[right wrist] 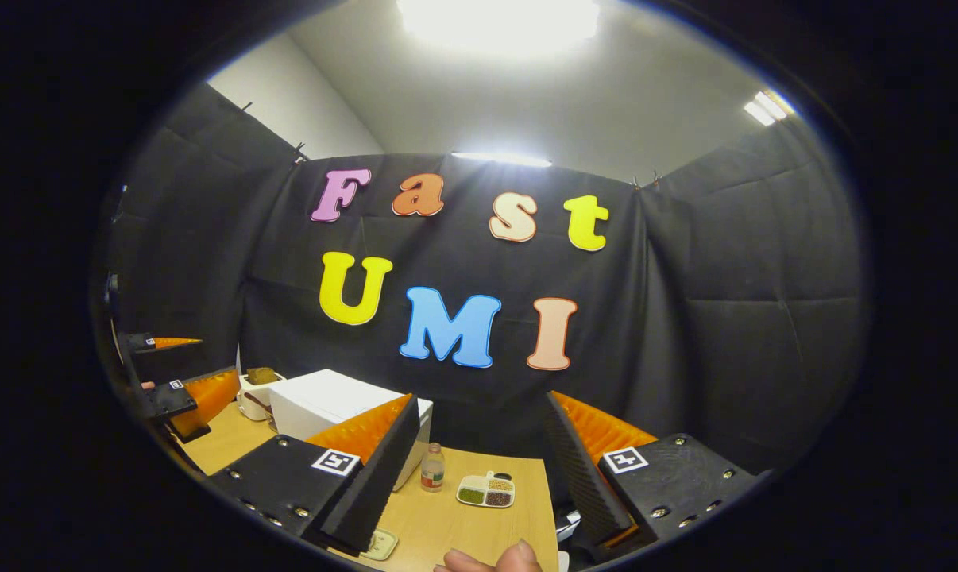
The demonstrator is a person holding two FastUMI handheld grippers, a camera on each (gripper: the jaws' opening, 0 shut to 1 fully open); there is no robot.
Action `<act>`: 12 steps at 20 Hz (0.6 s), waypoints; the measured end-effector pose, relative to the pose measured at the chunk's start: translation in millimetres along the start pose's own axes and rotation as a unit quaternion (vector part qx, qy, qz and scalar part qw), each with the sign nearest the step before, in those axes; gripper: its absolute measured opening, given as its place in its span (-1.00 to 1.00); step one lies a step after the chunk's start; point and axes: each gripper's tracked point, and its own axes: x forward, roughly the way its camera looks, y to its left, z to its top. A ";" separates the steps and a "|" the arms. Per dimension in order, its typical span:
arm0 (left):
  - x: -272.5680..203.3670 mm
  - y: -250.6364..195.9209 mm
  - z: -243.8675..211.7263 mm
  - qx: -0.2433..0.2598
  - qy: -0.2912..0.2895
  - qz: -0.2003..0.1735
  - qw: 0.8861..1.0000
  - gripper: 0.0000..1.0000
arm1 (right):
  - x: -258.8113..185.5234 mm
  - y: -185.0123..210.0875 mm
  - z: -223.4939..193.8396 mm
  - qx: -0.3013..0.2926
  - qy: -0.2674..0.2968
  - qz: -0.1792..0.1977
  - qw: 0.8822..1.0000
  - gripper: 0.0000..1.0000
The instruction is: Open the microwave oven with the left hand, put the food in, and close the microwave oven.
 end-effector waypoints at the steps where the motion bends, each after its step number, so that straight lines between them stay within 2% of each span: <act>1: 1.4 -3.3 0.7 0.002 0.003 0.005 1.000 0.90 | 2.1 -4.4 -1.9 0.002 0.001 0.003 1.000 0.91; 8: 10.6 -21.3 -20.4 0.021 0.017 0.019 0.999 0.93 | 22.2 -17.4 -14.6 0.031 0.010 0.017 0.999 0.92; 12: 50.4 -27.9 -64.0 -0.001 0.044 -0.015 0.999 0.99 | 44.4 -12.3 -15.6 0.015 0.020 -0.015 1.000 0.91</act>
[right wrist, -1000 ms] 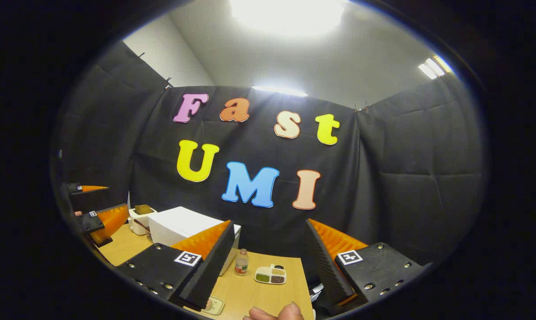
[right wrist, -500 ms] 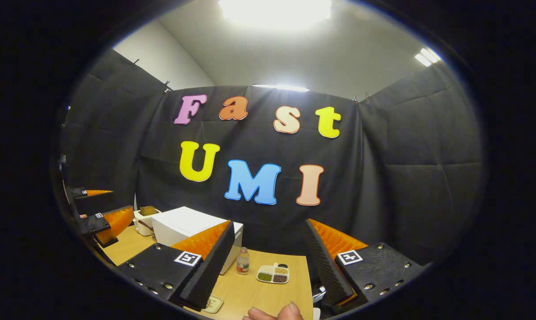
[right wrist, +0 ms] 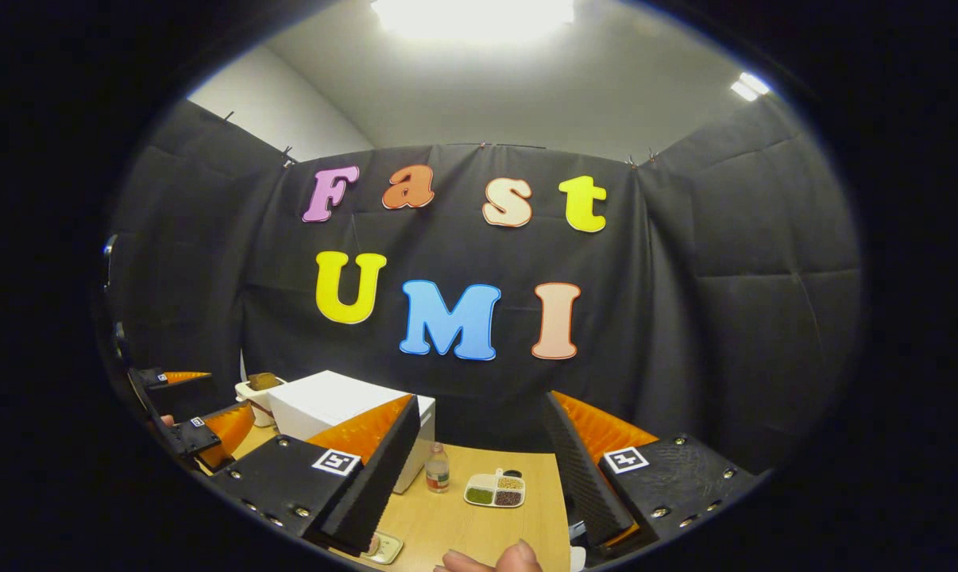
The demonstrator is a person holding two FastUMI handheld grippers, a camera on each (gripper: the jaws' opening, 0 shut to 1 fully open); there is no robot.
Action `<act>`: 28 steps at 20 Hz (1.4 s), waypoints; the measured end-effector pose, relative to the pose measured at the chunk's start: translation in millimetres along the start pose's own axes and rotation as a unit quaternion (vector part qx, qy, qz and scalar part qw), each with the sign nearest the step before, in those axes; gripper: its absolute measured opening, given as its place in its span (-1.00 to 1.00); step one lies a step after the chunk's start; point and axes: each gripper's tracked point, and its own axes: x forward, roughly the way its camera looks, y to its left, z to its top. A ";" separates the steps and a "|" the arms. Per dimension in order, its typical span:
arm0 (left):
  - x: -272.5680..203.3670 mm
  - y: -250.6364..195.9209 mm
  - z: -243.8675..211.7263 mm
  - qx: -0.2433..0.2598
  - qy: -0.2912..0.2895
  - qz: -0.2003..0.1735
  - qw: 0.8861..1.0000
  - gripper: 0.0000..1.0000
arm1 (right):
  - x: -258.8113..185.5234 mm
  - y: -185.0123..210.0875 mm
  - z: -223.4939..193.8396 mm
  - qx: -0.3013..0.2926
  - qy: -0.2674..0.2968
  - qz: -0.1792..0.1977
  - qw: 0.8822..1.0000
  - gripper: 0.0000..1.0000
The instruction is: Open the microwave oven with the left hand, put the food in, and close the microwave oven.
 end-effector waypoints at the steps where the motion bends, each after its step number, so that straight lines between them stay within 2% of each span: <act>1: 10.8 4.5 -13.7 -0.001 0.011 -0.007 1.000 1.00 | 3.5 5.2 -2.8 -0.003 0.006 -0.007 1.000 0.91; 4: 43.7 18.4 -38.9 -0.009 0.020 -0.023 1.000 1.00 | 19.2 15.6 7.3 -0.016 0.000 -0.036 0.999 0.91; 6: 63.2 21.1 -62.0 -0.005 0.029 -0.040 0.999 1.00 | 28.1 20.5 -2.6 -0.025 0.017 -0.052 0.998 0.91; 11: 110.3 7.5 -118.2 0.019 0.049 -0.086 0.995 1.00 | 34.5 20.1 -23.5 -0.043 0.055 -0.096 0.993 0.91; 17: 152.0 -12.8 -192.7 0.022 0.099 -0.122 0.987 0.99 | 41.9 14.4 -46.1 -0.061 0.100 -0.130 0.985 0.92; 22: 186.6 -18.1 -256.1 0.006 0.154 -0.123 0.980 0.99 | 45.1 7.5 -58.1 -0.075 0.126 -0.149 0.978 0.92; 28: 230.9 -21.6 -314.0 0.014 0.208 -0.117 0.971 0.79 | 44.8 2.9 -72.6 -0.079 0.151 -0.157 0.973 0.92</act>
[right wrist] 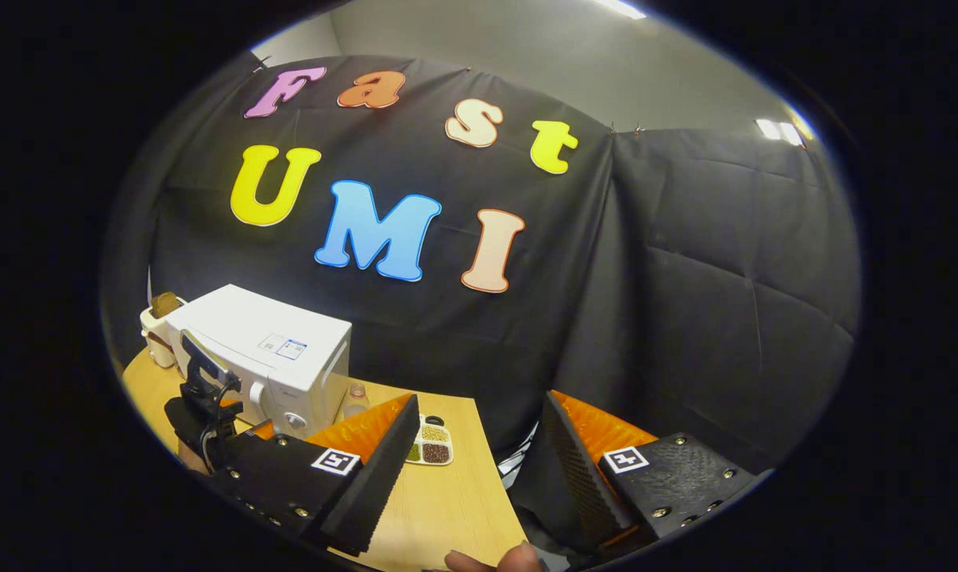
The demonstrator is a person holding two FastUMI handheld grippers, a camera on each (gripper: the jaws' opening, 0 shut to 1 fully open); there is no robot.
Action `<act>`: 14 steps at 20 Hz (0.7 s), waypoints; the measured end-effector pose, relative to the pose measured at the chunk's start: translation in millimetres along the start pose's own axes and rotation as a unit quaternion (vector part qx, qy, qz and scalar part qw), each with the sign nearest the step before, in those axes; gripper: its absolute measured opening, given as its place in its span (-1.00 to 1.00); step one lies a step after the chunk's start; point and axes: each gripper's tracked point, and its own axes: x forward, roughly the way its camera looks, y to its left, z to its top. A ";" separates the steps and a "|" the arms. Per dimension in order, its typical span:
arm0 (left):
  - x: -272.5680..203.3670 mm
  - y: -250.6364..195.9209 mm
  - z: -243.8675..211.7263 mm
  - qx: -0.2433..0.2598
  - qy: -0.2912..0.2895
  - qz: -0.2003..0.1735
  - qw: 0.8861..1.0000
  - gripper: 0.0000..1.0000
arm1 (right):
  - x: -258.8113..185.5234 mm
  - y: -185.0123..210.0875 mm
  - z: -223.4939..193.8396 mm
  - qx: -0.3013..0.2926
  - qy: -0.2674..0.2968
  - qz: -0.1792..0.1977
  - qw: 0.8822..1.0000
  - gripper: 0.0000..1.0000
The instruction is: Open the microwave oven with the left hand, put the food in, and close the microwave oven.
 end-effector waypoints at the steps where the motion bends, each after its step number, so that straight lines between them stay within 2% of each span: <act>1: 8.8 0.4 -6.2 0.003 0.007 0.000 1.000 0.76 | 0.2 1.3 -0.5 -0.001 0.001 0.000 1.000 0.92; 5: 28.5 -8.8 -16.8 0.014 0.023 -0.020 0.999 0.50 | -0.8 5.0 -9.0 -0.003 0.009 0.009 1.000 0.92; 7: 33.9 -5.7 -20.3 0.020 0.030 -0.009 0.999 0.24 | -2.6 4.9 -7.2 -0.002 0.007 0.012 1.000 0.92; 8: 35.0 -7.0 -22.4 0.015 0.033 -0.012 0.999 -0.07 | -2.4 5.8 -6.8 -0.001 0.006 0.014 1.000 0.92; 9: 38.8 -8.2 -32.5 0.010 0.049 -0.012 0.999 -0.22 | -4.8 6.4 -9.6 0.000 0.007 0.017 1.000 0.90; 12: 43.2 -10.3 -36.2 -0.009 0.039 -0.035 0.999 -0.33 | -11.9 9.8 -10.8 0.004 0.005 0.024 1.000 0.90; 14: 42.7 -11.1 -34.9 -0.018 0.036 -0.049 0.998 -0.54 | -18.6 15.2 -15.5 0.011 0.008 0.033 0.999 0.90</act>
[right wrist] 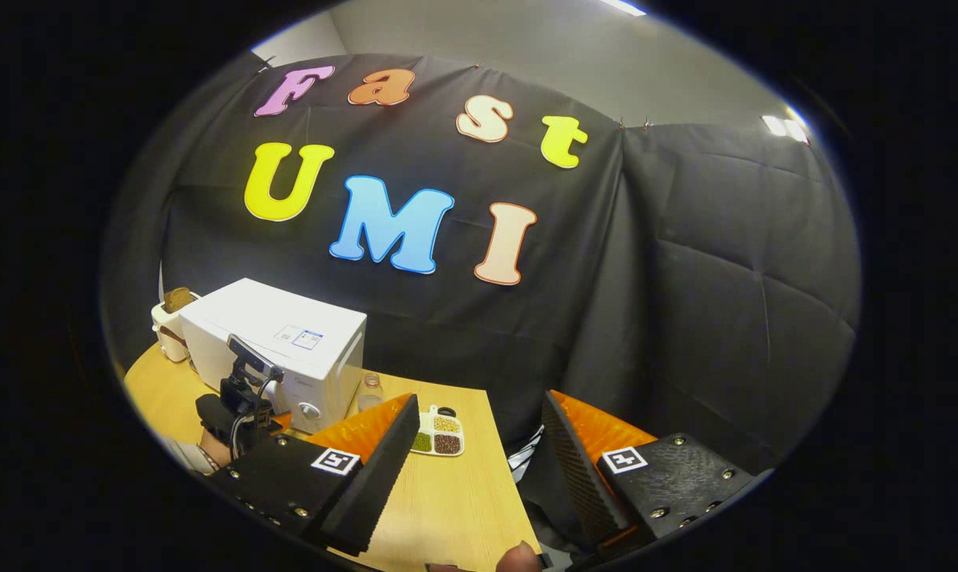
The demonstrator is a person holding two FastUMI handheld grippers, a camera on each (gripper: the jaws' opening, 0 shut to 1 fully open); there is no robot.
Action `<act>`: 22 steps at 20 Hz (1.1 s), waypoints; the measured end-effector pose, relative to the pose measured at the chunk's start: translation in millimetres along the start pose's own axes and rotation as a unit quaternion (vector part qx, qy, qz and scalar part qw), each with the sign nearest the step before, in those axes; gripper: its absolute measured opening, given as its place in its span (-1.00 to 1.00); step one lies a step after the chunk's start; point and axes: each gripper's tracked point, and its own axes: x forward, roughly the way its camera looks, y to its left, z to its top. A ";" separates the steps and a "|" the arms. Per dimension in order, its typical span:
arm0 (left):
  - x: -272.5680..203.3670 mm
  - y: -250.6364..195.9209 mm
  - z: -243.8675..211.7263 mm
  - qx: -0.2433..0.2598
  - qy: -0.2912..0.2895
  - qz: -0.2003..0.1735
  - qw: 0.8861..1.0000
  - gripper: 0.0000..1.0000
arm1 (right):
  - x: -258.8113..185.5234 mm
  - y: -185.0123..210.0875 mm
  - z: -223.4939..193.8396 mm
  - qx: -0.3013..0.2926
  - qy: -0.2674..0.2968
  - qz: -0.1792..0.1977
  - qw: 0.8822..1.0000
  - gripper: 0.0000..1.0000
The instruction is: Open the microwave oven with the left hand, put the food in, and close the microwave oven.
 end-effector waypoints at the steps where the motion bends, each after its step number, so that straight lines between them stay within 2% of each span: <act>1: -1.7 0.5 -3.4 0.003 0.004 0.000 1.000 -0.58 | -3.6 4.0 -2.8 0.006 0.003 0.007 1.000 0.90; 3: -2.4 0.7 -3.9 0.017 0.006 -0.002 1.000 -0.67 | -12.0 11.4 -5.6 0.017 0.003 0.018 1.000 0.90; 7: -2.6 1.2 -3.2 0.045 -0.001 -0.009 0.999 -0.67 | -29.0 22.6 -16.4 0.026 0.003 0.034 0.999 0.90; 11: -2.9 1.3 -3.2 0.049 0.012 -0.012 0.999 -0.65 | -52.1 27.6 -18.0 0.044 0.000 0.049 0.998 0.90; 16: -3.7 1.5 -3.3 0.038 0.034 0.003 0.999 -0.67 | -98.6 -1.6 -28.4 0.060 -0.019 0.051 0.997 0.90; 21: -7.4 1.8 -6.2 -0.005 0.061 0.053 0.997 -0.68 | -148.9 -49.8 -69.4 0.065 -0.003 0.045 0.997 0.90; 22: -18.0 1.1 -15.5 -0.018 0.071 0.062 0.995 -0.63 | -156.1 -56.3 -79.2 0.064 0.004 0.044 0.997 0.90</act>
